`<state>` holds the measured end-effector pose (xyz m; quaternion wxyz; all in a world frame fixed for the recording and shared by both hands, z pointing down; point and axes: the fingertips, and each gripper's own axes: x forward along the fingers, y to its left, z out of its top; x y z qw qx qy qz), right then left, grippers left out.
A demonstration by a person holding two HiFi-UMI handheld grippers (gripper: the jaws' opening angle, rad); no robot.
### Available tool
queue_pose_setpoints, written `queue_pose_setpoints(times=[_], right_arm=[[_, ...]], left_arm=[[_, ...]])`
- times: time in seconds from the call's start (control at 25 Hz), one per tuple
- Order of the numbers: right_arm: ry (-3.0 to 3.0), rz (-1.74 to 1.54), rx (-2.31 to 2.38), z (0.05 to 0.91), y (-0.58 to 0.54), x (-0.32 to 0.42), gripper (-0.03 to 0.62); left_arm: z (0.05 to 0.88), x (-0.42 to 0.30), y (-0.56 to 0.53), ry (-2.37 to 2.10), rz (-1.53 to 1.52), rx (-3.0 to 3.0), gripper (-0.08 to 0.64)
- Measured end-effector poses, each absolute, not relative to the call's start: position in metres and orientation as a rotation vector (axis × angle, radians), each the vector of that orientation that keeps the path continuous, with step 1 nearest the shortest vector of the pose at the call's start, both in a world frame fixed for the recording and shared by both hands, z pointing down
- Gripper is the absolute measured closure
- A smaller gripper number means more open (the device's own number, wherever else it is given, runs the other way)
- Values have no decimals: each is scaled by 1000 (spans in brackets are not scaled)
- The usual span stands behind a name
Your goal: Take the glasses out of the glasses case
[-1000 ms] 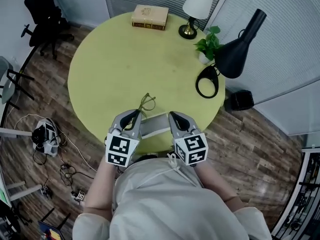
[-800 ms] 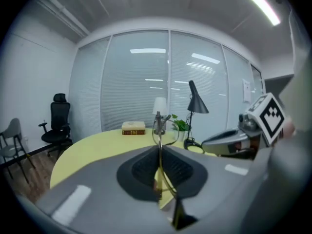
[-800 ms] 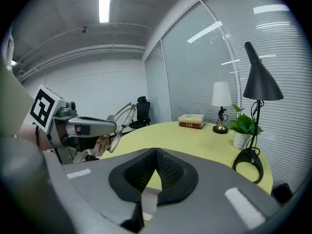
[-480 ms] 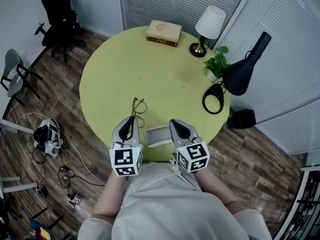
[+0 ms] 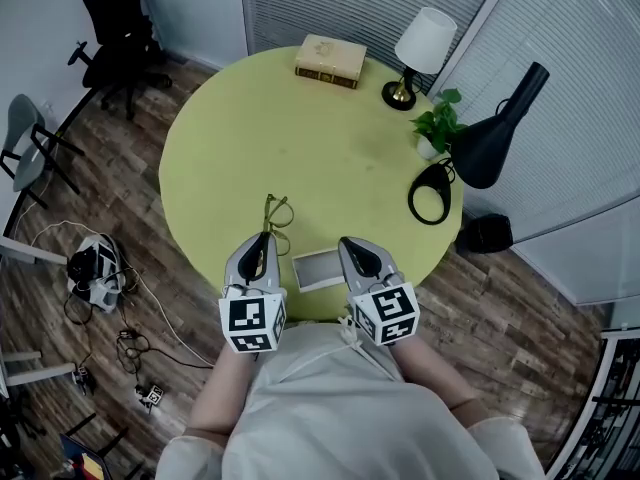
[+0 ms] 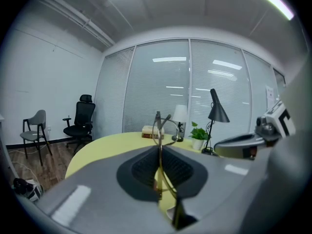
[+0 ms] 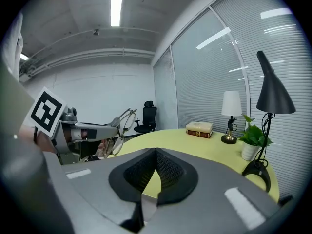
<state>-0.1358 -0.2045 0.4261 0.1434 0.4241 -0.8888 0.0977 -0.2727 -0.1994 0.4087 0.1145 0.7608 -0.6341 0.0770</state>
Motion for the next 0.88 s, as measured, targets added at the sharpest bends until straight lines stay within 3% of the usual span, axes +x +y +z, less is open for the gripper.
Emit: queue_pose_setpoints(times=[0.88], right_arm=[[-2578, 244, 1231, 416, -199, -134, 594]], left_arm=[[406, -252, -198, -1833, 252, 2300, 545]])
